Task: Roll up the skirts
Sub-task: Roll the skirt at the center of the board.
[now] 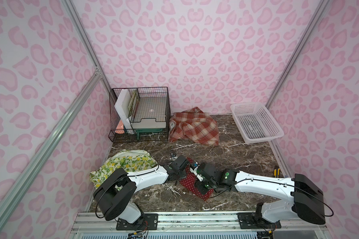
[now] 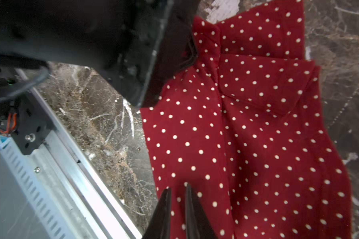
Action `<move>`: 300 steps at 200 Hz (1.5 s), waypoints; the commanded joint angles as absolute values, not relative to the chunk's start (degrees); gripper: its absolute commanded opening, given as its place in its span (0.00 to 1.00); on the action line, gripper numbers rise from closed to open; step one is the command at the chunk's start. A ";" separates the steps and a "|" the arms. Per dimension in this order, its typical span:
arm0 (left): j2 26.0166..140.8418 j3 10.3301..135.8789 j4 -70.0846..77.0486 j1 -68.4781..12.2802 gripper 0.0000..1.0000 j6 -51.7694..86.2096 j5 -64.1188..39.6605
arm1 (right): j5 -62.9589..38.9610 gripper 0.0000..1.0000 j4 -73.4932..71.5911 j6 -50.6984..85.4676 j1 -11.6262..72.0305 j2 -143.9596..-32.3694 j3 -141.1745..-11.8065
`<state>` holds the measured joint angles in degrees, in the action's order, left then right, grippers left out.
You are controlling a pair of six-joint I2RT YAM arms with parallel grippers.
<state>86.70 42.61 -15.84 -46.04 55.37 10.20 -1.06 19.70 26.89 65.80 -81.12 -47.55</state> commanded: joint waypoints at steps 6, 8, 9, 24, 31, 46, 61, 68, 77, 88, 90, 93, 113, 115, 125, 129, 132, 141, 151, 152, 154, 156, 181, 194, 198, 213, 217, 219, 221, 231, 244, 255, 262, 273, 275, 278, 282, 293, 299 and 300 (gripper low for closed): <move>86.57 42.16 -20.18 -46.06 0.00 55.37 10.55 | 1.83 0.26 18.37 25.95 65.87 -82.55 -45.22; 86.57 42.09 -20.21 -46.08 0.00 55.44 10.55 | 2.17 0.26 18.43 25.98 65.95 -82.64 -45.01; 86.57 42.05 -20.21 -46.07 0.00 55.45 10.55 | 2.40 0.26 18.49 26.00 65.98 -82.72 -44.92; 86.79 41.92 -19.47 -46.11 0.00 55.37 10.11 | 4.74 0.32 18.36 26.04 66.96 -82.40 -43.70; 87.02 41.92 -19.37 -46.06 0.00 55.46 10.01 | 4.74 0.37 17.98 26.06 67.22 -82.24 -43.11; 87.85 42.09 -18.95 -46.09 0.00 55.32 9.50 | 5.29 0.47 18.48 25.93 68.10 -83.02 -42.69; 88.63 42.40 -18.48 -46.07 0.00 55.12 9.19 | 6.67 0.54 19.16 26.42 69.99 -84.19 -42.26; 89.02 42.61 -18.28 -46.11 0.00 55.03 9.08 | 5.71 0.57 18.86 26.43 70.58 -84.71 -41.82; 89.60 42.94 -18.04 -46.14 0.00 54.79 8.89 | 5.30 0.59 18.91 26.98 71.19 -85.48 -41.75; 90.34 43.39 -17.89 -46.06 0.00 54.42 8.63 | 6.14 0.61 19.57 27.77 72.37 -86.60 -41.68; 90.39 43.48 -17.88 -46.01 0.00 54.45 8.57 | 6.15 0.62 19.70 27.84 72.59 -86.75 -41.66; 90.57 43.65 -17.88 -46.04 0.00 54.27 8.49 | 6.29 0.62 20.00 27.99 72.82 -87.20 -41.69; 91.08 44.23 -17.60 -45.81 0.00 53.80 8.18 | 8.04 0.62 22.84 30.81 74.77 -90.10 -42.34; 91.06 44.21 -17.58 -45.73 0.00 53.79 8.11 | 8.14 0.62 23.00 31.24 75.03 -90.40 -42.29; 90.90 44.30 -17.59 -45.39 0.00 53.88 7.86 | 8.39 0.62 23.29 33.30 76.21 -91.41 -41.73; 90.77 44.18 -17.51 -45.13 0.00 53.89 7.63 | 8.32 0.61 23.41 33.99 76.64 -91.91 -41.47; 90.66 44.13 -17.43 -44.90 0.00 53.88 7.46 | 8.18 0.61 23.53 34.60 76.89 -92.29 -41.34; 90.30 43.79 -17.12 -44.23 0.00 53.94 6.68 | 7.75 0.59 23.86 36.28 77.42 -93.39 -40.73; 89.99 43.29 -16.67 -43.42 0.00 53.96 5.72 | 7.76 0.56 24.42 37.85 77.97 -94.51 -40.22; 89.91 43.22 -16.64 -43.37 0.00 53.96 5.63 | 7.75 0.56 24.47 38.00 78.01 -94.63 -40.15; 89.91 43.22 -16.55 -43.28 0.00 53.92 5.45 | 7.63 0.55 24.44 38.15 78.10 -94.76 -40.05; 89.87 43.10 -16.46 -43.12 0.00 53.84 5.27 | 7.51 0.54 24.55 38.28 78.17 -95.01 -40.01; 90.58 42.64 -15.33 -41.77 0.00 53.36 2.80 | 6.75 0.34 25.01 38.78 78.62 -97.33 -40.26; 90.98 42.58 -15.06 -41.26 0.08 53.33 1.99 | 5.32 0.20 24.39 37.69 78.61 -97.99 -40.34; 90.95 42.48 -15.11 -41.10 0.14 53.39 1.94 | 4.90 0.18 24.16 37.29 78.66 -98.01 -40.41; 89.89 42.36 -15.70 -40.45 0.35 53.27 2.24 | 1.10 0.07 22.26 35.38 77.71 -96.85 -40.62; 89.34 42.44 -16.40 -40.28 0.41 53.26 2.63 | -0.32 0.06 21.22 34.70 77.32 -96.08 -40.41; 89.02 42.58 -16.67 -40.17 0.43 53.20 2.81 | -1.29 0.05 20.66 34.43 76.92 -95.72 -40.27; 88.66 42.59 -17.02 -40.15 0.45 53.11 3.05 | -2.08 0.04 20.09 34.21 76.64 -95.38 -40.10; 86.61 42.71 -18.78 -39.64 0.57 52.70 4.33 | -7.48 0.01 16.62 33.40 74.23 -93.31 -38.92; 83.14 42.95 -21.66 -39.30 0.90 52.18 6.69 | -14.80 0.00 11.32 32.70 70.17 -90.42 -36.63; 79.96 43.06 -24.07 -39.12 0.98 51.61 8.71 | -21.45 0.00 6.69 33.05 66.32 -88.44 -34.36; 77.96 43.04 -25.59 -38.97 0.99 51.54 9.89 | -25.37 0.00 3.27 33.78 64.05 -87.30 -32.76; 75.12 42.70 -26.67 -39.02 0.98 51.35 10.34 | -31.02 0.00 -1.76 35.81 60.62 -85.82 -30.11; 74.68 42.65 -26.84 -39.02 0.98 51.44 10.36 | -32.14 0.00 -3.19 36.26 60.07 -85.66 -29.67; 74.04 42.52 -27.04 -39.01 0.99 51.53 10.27 | -33.62 0.00 -5.21 37.20 59.10 -85.40 -28.56; 73.31 42.29 -27.35 -39.00 0.99 51.66 10.12 | -35.79 0.00 -7.23 38.38 57.91 -85.07 -27.35; 71.60 41.87 -27.57 -39.10 0.98 51.92 9.48 | -40.10 0.00 -13.51 41.27 54.90 -84.48 -24.52; 70.93 41.75 -27.76 -39.10 0.98 52.09 9.33 | -41.63 0.00 -16.34 42.89 53.50 -84.13 -23.01; 70.84 41.75 -27.86 -39.11 0.99 52.11 9.28 | -41.82 0.00 -16.74 43.11 53.34 -84.04 -22.80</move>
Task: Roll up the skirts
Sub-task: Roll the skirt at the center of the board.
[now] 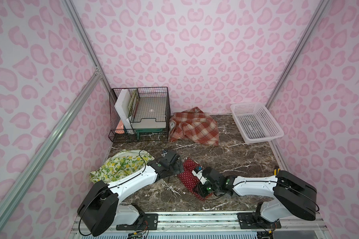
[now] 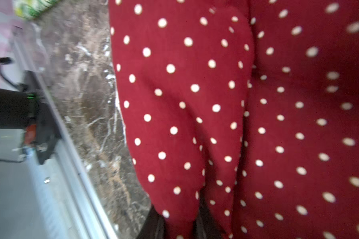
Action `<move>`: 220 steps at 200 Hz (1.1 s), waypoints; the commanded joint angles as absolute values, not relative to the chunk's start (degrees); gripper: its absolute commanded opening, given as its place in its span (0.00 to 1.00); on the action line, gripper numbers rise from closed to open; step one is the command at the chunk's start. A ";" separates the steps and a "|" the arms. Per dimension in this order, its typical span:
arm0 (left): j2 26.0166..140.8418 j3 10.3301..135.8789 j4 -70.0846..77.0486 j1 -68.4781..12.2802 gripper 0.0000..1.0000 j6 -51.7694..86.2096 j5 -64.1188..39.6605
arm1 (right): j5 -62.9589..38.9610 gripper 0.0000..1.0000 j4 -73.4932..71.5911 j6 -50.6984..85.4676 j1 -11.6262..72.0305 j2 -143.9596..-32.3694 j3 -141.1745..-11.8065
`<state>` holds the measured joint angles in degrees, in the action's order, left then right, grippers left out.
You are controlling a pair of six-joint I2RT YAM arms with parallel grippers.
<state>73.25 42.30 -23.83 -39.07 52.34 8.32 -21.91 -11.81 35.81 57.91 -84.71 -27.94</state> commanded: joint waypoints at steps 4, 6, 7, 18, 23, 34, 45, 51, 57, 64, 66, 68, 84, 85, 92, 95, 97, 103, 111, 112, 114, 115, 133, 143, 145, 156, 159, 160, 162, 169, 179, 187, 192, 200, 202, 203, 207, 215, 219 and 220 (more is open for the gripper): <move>70.46 41.67 -27.86 -39.15 0.99 52.12 9.17 | -42.54 0.00 -18.12 43.98 52.43 -83.86 -22.05; 70.28 41.66 -27.93 -39.25 0.98 52.12 9.10 | -42.89 0.00 -18.68 44.37 52.02 -83.78 -21.73; 70.17 41.66 -27.89 -39.27 0.99 52.12 9.08 | -43.02 0.00 -18.96 44.55 51.85 -83.77 -21.46; 69.24 41.43 -27.95 -39.68 0.99 52.33 8.91 | -44.77 0.00 -22.10 46.74 49.75 -83.81 -19.26; 68.94 41.44 -27.79 -39.99 0.99 52.52 8.88 | -44.78 0.01 -22.49 47.47 49.04 -84.06 -18.60; 68.43 41.33 -27.27 -41.03 0.98 53.28 8.88 | -43.81 0.02 -20.87 47.13 48.13 -84.96 -18.38; 68.42 41.14 -26.32 -42.64 0.98 54.36 8.88 | -42.73 0.03 -19.09 46.51 47.75 -86.12 -18.79; 68.46 40.98 -25.61 -43.60 0.98 55.24 8.88 | -42.45 0.03 -18.88 46.43 47.44 -86.89 -18.86; 68.51 40.81 -24.69 -44.66 0.98 56.25 8.72 | -42.39 0.03 -19.47 46.70 47.01 -87.61 -18.60; 68.55 40.24 -23.06 -45.91 0.98 57.61 8.53 | -41.81 0.03 -19.31 46.84 46.55 -88.63 -18.55; 68.55 39.96 -22.68 -46.30 0.98 58.00 8.57 | -41.70 0.02 -19.24 46.85 46.46 -88.82 -18.55; 68.55 39.85 -22.28 -46.69 0.98 58.49 8.60 | -41.58 0.02 -19.25 46.85 46.42 -88.96 -18.50; 68.97 38.20 -19.76 -49.58 0.99 61.84 10.17 | -40.90 0.02 -19.89 46.75 46.10 -89.64 -17.90; 69.02 38.13 -19.64 -49.71 0.98 62.03 10.32 | -40.89 0.02 -19.97 46.80 46.08 -89.73 -17.87; 69.46 37.21 -18.64 -50.68 0.98 63.25 10.85 | -40.95 0.02 -20.70 46.95 45.74 -89.86 -17.47; 69.72 36.86 -18.19 -50.92 0.98 63.72 10.89 | -40.96 0.02 -20.85 46.97 45.62 -89.92 -17.39; 69.88 36.73 -17.89 -51.07 0.98 64.05 10.83 | -40.91 0.02 -20.94 46.94 45.46 -89.96 -17.33; 70.56 36.00 -16.73 -51.46 0.99 64.83 10.81 | -40.87 0.02 -20.88 46.78 45.14 -90.24 -17.24; 71.58 35.38 -15.46 -52.00 0.98 65.73 10.83 | -41.24 0.02 -21.07 46.71 44.79 -90.47 -17.06; 71.74 35.35 -15.25 -52.06 0.98 65.82 10.87 | -41.28 0.02 -21.12 46.65 44.76 -90.45 -17.10; 72.05 35.34 -14.95 -52.15 0.98 66.03 10.87 | -41.34 0.02 -21.21 46.55 44.68 -90.57 -17.00; 72.19 35.29 -14.81 -52.18 0.98 66.10 10.93 | -41.37 0.02 -21.20 46.57 44.66 -90.60 -16.98; 75.66 35.22 -13.03 -52.82 0.97 67.33 11.99 | -41.69 0.02 -21.46 46.52 44.30 -90.72 -17.04; 77.82 35.22 -12.41 -53.00 0.96 67.95 12.96 | -42.01 0.03 -21.45 46.41 44.30 -90.76 -17.27; 78.17 35.19 -12.35 -53.00 0.96 68.25 13.15 | -42.05 0.03 -21.45 46.41 44.30 -90.74 -17.30; 79.85 34.67 -10.78 -53.06 0.96 68.90 14.18 | -42.21 0.03 -21.17 46.03 44.30 -90.71 -17.40; 80.22 34.57 -10.37 -53.01 0.95 68.91 14.45 | -42.12 0.03 -21.00 45.90 44.32 -90.85 -17.41; 80.32 34.51 -10.15 -53.00 0.95 68.91 14.52 | -42.07 0.03 -20.92 45.89 44.31 -90.86 -17.41; 80.55 34.40 -9.90 -53.00 0.94 68.91 14.73 | -42.05 0.03 -20.79 45.95 44.30 -90.87 -17.40; 81.29 34.57 -9.96 -53.00 0.91 69.17 15.52 | -42.14 0.03 -20.89 46.06 44.25 -90.91 -17.23; 82.24 35.25 -10.54 -53.02 0.80 68.77 16.28 | -42.23 0.03 -20.81 46.14 44.21 -91.05 -17.06; 82.83 35.99 -12.01 -53.00 0.67 68.92 17.07 | -42.18 0.04 -20.58 46.23 44.20 -91.10 -17.06; 83.07 36.21 -12.56 -53.00 0.57 68.74 17.45 | -42.19 0.04 -20.29 46.11 44.20 -91.13 -17.06; 83.52 36.50 -12.89 -53.00 0.43 68.07 17.95 | -41.99 0.07 -19.31 45.80 44.20 -91.01 -17.26; 83.61 36.55 -13.16 -53.00 0.39 67.95 18.07 | -41.77 0.08 -18.87 45.68 44.21 -90.98 -17.37; 83.69 36.64 -13.26 -53.00 0.37 67.90 18.17 | -41.71 0.09 -18.66 45.65 44.21 -90.97 -17.43; 83.90 36.92 -14.04 -53.00 0.29 67.85 18.61 | -41.15 0.12 -17.74 45.35 44.21 -90.71 -17.63; 84.55 37.53 -15.16 -53.00 0.09 67.15 19.05 | -39.87 0.24 -14.45 44.20 44.36 -90.16 -18.36; 84.90 38.03 -15.83 -53.00 0.00 66.76 19.18 | -38.74 0.30 -12.61 43.51 44.42 -89.63 -18.87; 84.94 38.13 -16.18 -53.00 0.00 66.78 19.21 | -38.44 0.31 -11.93 43.33 44.44 -89.51 -19.01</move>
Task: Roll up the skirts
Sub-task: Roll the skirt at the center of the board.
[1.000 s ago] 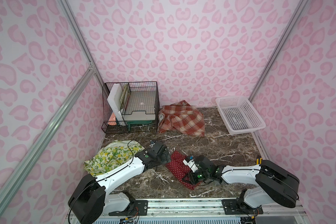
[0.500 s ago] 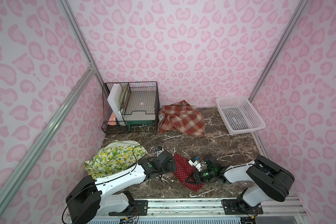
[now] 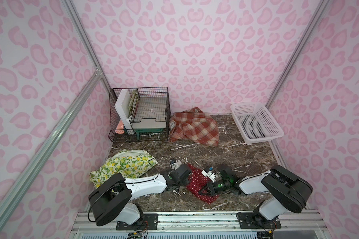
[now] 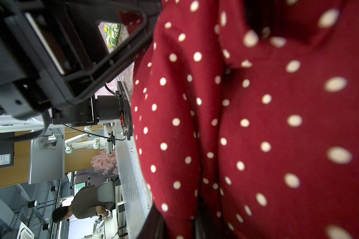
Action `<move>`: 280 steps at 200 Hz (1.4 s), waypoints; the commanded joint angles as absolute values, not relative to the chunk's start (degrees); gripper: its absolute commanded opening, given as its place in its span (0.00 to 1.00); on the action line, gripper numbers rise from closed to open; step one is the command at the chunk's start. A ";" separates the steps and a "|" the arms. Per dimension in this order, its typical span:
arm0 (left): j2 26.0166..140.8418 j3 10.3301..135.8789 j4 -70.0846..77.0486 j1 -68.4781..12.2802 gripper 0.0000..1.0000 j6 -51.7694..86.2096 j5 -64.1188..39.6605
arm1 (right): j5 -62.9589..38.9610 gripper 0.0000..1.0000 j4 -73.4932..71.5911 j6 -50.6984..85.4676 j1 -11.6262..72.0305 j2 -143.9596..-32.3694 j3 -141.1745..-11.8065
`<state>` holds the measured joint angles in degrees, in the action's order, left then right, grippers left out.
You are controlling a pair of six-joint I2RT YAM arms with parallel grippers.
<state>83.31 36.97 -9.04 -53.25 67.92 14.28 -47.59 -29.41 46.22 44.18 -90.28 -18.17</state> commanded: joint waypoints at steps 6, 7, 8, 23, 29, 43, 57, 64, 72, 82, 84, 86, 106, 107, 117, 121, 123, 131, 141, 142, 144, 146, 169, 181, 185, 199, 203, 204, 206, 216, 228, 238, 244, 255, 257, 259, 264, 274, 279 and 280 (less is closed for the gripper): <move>85.34 38.87 -17.32 -53.00 0.00 66.59 19.42 | -36.34 0.39 -8.23 42.35 44.62 -88.52 -19.72; 85.39 38.95 -17.41 -53.00 0.00 66.52 19.38 | -35.97 0.40 -7.68 42.18 44.59 -88.34 -19.83; 85.45 38.98 -17.40 -53.00 0.00 66.35 19.31 | -35.78 0.40 -7.05 42.10 44.66 -88.07 -19.94; 85.82 39.28 -17.47 -53.00 0.00 65.18 18.67 | -27.49 0.50 3.09 39.97 46.52 -83.66 -22.53; 85.95 39.29 -17.69 -53.00 0.00 64.96 18.56 | -24.05 0.52 6.90 39.33 47.70 -81.66 -23.96; 86.38 40.10 -19.06 -53.01 0.00 64.26 18.53 | -15.76 0.54 17.07 39.26 50.52 -76.77 -27.68; 86.55 40.66 -19.76 -53.07 0.00 63.37 18.37 | -9.97 0.56 23.87 40.27 52.87 -72.36 -30.40; 86.61 40.94 -20.14 -53.02 0.00 63.04 18.31 | -6.99 0.57 27.26 41.07 53.98 -70.32 -32.02; 86.73 41.48 -20.80 -53.00 0.00 62.49 18.19 | -3.74 0.57 30.43 41.81 55.44 -68.22 -33.99; 86.93 42.17 -21.60 -53.00 0.00 62.05 18.11 | 0.42 0.59 34.36 42.71 57.34 -65.97 -36.71; 86.99 42.18 -21.68 -53.00 0.00 61.94 18.04 | 1.27 0.59 34.96 42.82 57.84 -65.54 -37.21; 87.01 42.36 -21.70 -53.00 0.00 61.85 17.98 | 2.05 0.59 35.28 42.87 58.41 -65.14 -37.58; 87.60 43.17 -22.25 -53.00 0.00 61.11 17.67 | 6.20 0.47 34.76 42.29 63.07 -62.69 -40.97; 87.66 43.16 -22.29 -53.00 0.00 61.10 17.62 | 6.22 0.46 34.61 42.15 63.22 -62.68 -41.05; 87.91 43.42 -22.39 -52.95 0.00 60.93 17.42 | 6.44 0.31 32.45 41.22 65.55 -63.13 -42.02; 88.02 43.51 -22.39 -53.00 0.00 60.89 17.30 | 6.69 0.25 31.41 40.75 66.58 -63.67 -42.29; 88.06 43.62 -22.47 -53.00 0.00 60.90 17.24 | 6.79 0.24 30.83 40.40 67.23 -63.99 -42.45; 88.09 43.76 -22.50 -53.00 0.00 60.89 17.14 | 7.81 0.20 28.90 39.18 69.62 -65.29 -42.83; 88.07 43.79 -22.49 -53.03 0.00 60.89 16.98 | 10.47 0.11 27.24 37.01 73.57 -68.44 -44.72; 88.07 43.78 -22.50 -53.01 0.00 60.86 17.02 | 10.69 0.11 27.07 36.74 73.92 -68.76 -44.90; 88.02 43.84 -22.50 -53.02 0.00 60.83 16.98 | 10.91 0.11 26.70 36.23 74.55 -69.27 -45.17; 88.08 43.87 -22.52 -53.05 0.00 60.82 16.97 | 11.49 0.10 26.41 35.87 75.09 -69.74 -45.48; 88.23 44.12 -22.89 -53.02 0.00 60.73 17.05 | 13.04 0.08 21.32 33.21 77.24 -73.94 -45.20; 88.11 44.12 -23.01 -53.01 0.00 60.73 17.05 | 13.84 0.10 20.40 32.47 77.21 -75.27 -44.39; 88.15 44.12 -23.05 -53.02 0.00 60.80 17.09 | 14.75 0.12 20.46 32.43 77.19 -75.90 -44.03; 87.79 43.78 -23.07 -52.95 0.00 60.76 17.05 | 16.42 0.20 21.29 32.50 77.21 -77.34 -43.20; 87.74 43.83 -23.11 -53.01 0.00 60.79 16.98 | 16.70 0.23 21.47 32.49 77.31 -77.51 -42.88; 87.73 43.84 -23.11 -53.00 0.00 60.81 16.97 | 16.70 0.23 21.47 32.49 77.31 -77.51 -42.88; 87.72 43.83 -23.11 -53.00 0.00 60.80 17.01 | 16.94 0.26 21.52 32.62 77.38 -77.65 -42.76; 87.63 43.70 -22.75 -53.00 0.00 60.60 16.80 | 17.26 0.37 21.29 32.78 77.56 -77.98 -41.72; 87.71 43.82 -22.68 -53.00 0.00 60.51 16.45 | 16.62 0.46 20.83 33.00 77.69 -78.76 -40.51; 87.71 43.83 -22.17 -53.00 0.00 60.28 16.10 | 16.12 0.51 20.49 33.27 78.02 -79.95 -39.88; 87.71 43.81 -22.07 -53.00 0.00 60.25 15.92 | 15.63 0.53 20.65 33.57 78.11 -81.03 -39.73; 87.79 43.86 -21.85 -52.91 0.00 60.12 15.67 | 14.32 0.57 20.72 33.90 78.67 -83.01 -39.78; 87.76 43.86 -21.85 -52.87 0.00 60.12 15.72 | 13.97 0.57 20.56 33.92 78.80 -83.37 -39.67; 87.79 43.86 -21.81 -52.83 0.00 60.12 15.60 | 13.62 0.57 20.46 33.95 78.92 -83.69 -39.60; 87.80 43.87 -21.74 -52.75 0.00 60.02 15.49 | 12.92 0.57 20.11 34.20 79.13 -84.35 -39.41; 87.87 43.82 -21.45 -52.52 0.00 59.92 15.10 | 11.16 0.58 19.21 34.66 79.82 -86.09 -38.93; 87.82 43.79 -21.37 -52.35 0.00 59.94 14.93 | 10.56 0.57 19.08 34.92 80.10 -87.12 -38.92; 87.81 43.78 -21.32 -52.32 0.00 59.94 14.85 | 10.51 0.56 19.16 34.99 80.17 -87.29 -38.88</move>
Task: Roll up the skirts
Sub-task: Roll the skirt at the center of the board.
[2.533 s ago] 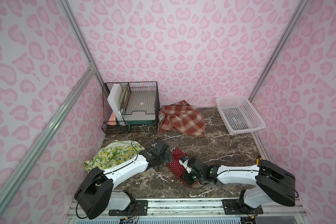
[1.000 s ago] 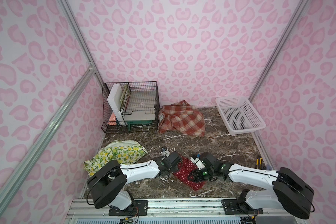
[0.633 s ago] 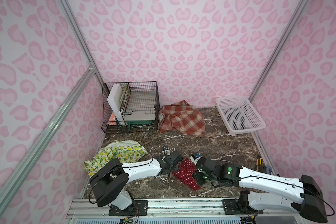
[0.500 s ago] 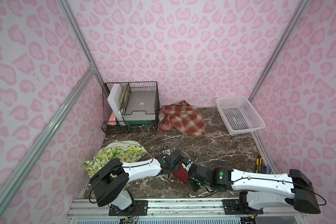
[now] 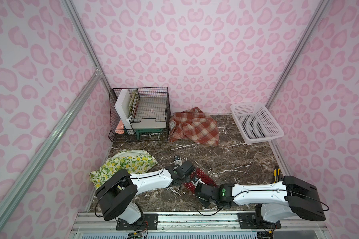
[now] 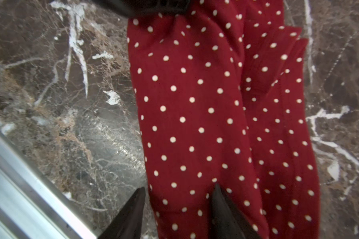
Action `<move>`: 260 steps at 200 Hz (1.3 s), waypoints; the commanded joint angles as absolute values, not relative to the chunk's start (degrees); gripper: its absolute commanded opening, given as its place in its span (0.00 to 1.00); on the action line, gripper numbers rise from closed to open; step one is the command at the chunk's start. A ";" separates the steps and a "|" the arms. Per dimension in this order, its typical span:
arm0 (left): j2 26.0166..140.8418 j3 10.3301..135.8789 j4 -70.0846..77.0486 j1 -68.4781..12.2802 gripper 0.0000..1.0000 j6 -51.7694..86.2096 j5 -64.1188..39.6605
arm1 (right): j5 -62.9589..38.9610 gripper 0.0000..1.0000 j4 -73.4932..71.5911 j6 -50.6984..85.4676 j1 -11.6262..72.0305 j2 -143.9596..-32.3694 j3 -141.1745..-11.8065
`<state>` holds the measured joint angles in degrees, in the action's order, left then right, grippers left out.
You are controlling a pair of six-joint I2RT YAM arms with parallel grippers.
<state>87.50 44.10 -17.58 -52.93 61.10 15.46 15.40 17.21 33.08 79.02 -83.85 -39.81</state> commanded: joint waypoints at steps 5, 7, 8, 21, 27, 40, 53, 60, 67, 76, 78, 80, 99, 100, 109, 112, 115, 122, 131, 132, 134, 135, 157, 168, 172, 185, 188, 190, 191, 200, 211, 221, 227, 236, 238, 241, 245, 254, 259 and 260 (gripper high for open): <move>87.84 43.77 -21.14 -52.14 0.00 59.94 14.56 | 10.65 0.53 19.64 35.39 80.41 -88.27 -39.12; 87.84 43.79 -21.10 -52.08 0.00 59.90 14.47 | 10.82 0.52 19.90 35.65 80.48 -88.69 -39.14; 87.86 43.78 -21.10 -52.06 0.00 59.88 14.40 | 10.90 0.51 20.06 35.71 80.50 -88.90 -39.17; 87.73 43.86 -21.14 -51.62 0.00 59.85 14.15 | 11.40 0.38 21.72 36.60 80.52 -90.72 -39.43; 87.56 43.86 -21.24 -51.39 0.00 59.87 14.02 | 11.47 0.30 22.17 37.15 80.36 -91.12 -39.25; 86.73 43.89 -21.62 -50.65 0.03 59.76 13.88 | 9.98 0.14 22.01 37.62 79.66 -91.37 -38.50; 85.28 43.66 -22.17 -49.74 0.20 59.30 14.25 | 7.20 0.03 20.79 37.68 78.83 -90.60 -37.52; 84.25 43.65 -23.05 -49.13 0.36 59.19 14.58 | 4.80 0.00 19.87 38.16 77.68 -89.64 -37.14; 83.07 43.47 -23.82 -48.53 0.48 59.09 15.04 | 1.94 0.00 18.58 38.25 76.07 -88.21 -36.78; 81.55 43.49 -25.08 -47.81 0.59 58.76 15.51 | -3.30 0.00 16.22 38.40 73.30 -86.01 -35.85; 81.32 43.52 -25.34 -47.75 0.61 58.72 15.68 | -4.49 0.00 15.55 38.45 72.44 -85.64 -35.59; 80.97 43.58 -25.67 -47.58 0.63 58.63 15.83 | -6.02 0.00 14.90 38.48 71.55 -84.98 -35.29; 78.34 43.92 -27.80 -47.16 0.83 58.00 17.23 | -18.31 0.00 8.53 40.06 62.70 -80.93 -32.32; 78.24 43.89 -27.88 -47.18 0.84 58.01 17.27 | -18.60 0.00 8.22 40.02 62.20 -80.89 -32.20; 77.25 43.90 -28.42 -47.17 0.85 57.87 17.74 | -24.26 0.00 6.24 39.83 58.15 -81.01 -31.51; 77.00 43.88 -28.61 -47.19 0.86 57.90 17.87 | -25.39 0.00 6.04 39.70 57.15 -81.28 -31.48; 76.69 43.90 -28.80 -47.20 0.86 57.98 17.98 | -26.38 0.00 5.90 39.51 55.83 -81.52 -31.49; 75.93 43.80 -28.96 -47.15 0.86 58.17 18.04 | -29.03 0.00 5.01 38.90 53.48 -82.09 -31.39; 74.98 43.48 -28.52 -47.11 0.86 58.18 17.50 | -32.85 0.00 3.44 38.46 50.53 -82.87 -30.97; 74.80 43.45 -28.45 -47.11 0.86 58.18 17.41 | -33.30 0.00 3.30 38.39 50.18 -82.96 -30.91; 74.66 43.38 -28.32 -47.15 0.86 58.18 17.21 | -33.97 0.00 3.13 38.25 49.53 -83.25 -30.87; 74.60 43.36 -28.22 -47.13 0.86 58.18 17.08 | -34.56 0.00 3.02 38.24 49.06 -83.42 -30.86; 73.52 42.86 -26.29 -47.51 0.86 58.44 14.93 | -43.52 0.00 -0.52 38.85 42.04 -84.70 -29.58; 73.59 43.02 -25.52 -48.04 0.86 58.62 14.63 | -46.73 0.00 -1.20 39.26 38.86 -85.06 -29.19; 73.65 43.06 -25.17 -48.32 0.86 58.61 14.53 | -47.57 0.00 -1.16 39.27 37.74 -85.08 -29.14; 73.85 43.17 -23.60 -49.03 0.86 58.61 14.03 | -48.67 0.00 -0.72 39.39 34.12 -85.10 -28.64; 73.97 43.24 -23.22 -49.16 0.86 58.62 13.88 | -48.79 0.00 -0.54 39.30 33.40 -85.09 -28.54; 74.04 43.29 -22.97 -49.25 0.86 58.56 13.78 | -49.07 0.00 -0.53 39.27 32.92 -85.17 -28.45; 74.07 43.35 -22.91 -49.32 0.86 58.55 13.74 | -49.23 0.00 -0.57 39.28 32.81 -85.21 -28.37; 74.64 43.73 -22.08 -49.64 0.86 58.49 13.43 | -51.06 0.02 -1.29 39.41 30.31 -85.72 -27.88; 75.50 44.49 -21.04 -49.96 0.86 58.19 13.01 | -49.85 0.02 0.51 38.46 28.02 -86.70 -28.19; 76.40 44.90 -19.96 -50.17 0.87 58.02 12.63 | -49.37 0.03 0.88 37.61 26.61 -87.29 -28.34; 77.04 45.16 -19.26 -50.19 0.87 57.94 12.18 | -48.69 0.03 2.02 36.81 26.08 -88.08 -28.78; 78.09 45.27 -17.89 -50.27 0.87 57.83 11.54 | -47.94 0.05 2.98 35.61 25.50 -89.06 -29.30; 78.34 45.40 -17.55 -50.34 0.87 57.88 11.41 | -47.91 0.06 2.94 35.42 25.36 -89.33 -29.28; 78.81 45.48 -17.01 -50.36 0.87 57.91 11.12 | -47.84 0.06 2.77 35.30 25.10 -89.72 -29.28; 79.42 45.52 -16.21 -50.44 0.87 57.92 10.65 | -47.70 0.08 2.62 35.31 24.60 -90.45 -29.21; 80.97 45.78 -14.38 -50.62 0.87 57.89 9.34 | -49.33 0.08 1.07 35.23 23.65 -92.37 -28.70; 81.93 46.10 -13.53 -50.80 0.87 57.92 8.67 | -50.56 0.08 -0.08 35.45 22.99 -93.38 -28.30; 82.05 46.16 -13.36 -50.84 0.87 57.92 8.55 | -50.63 0.08 -0.22 35.52 22.83 -93.49 -28.21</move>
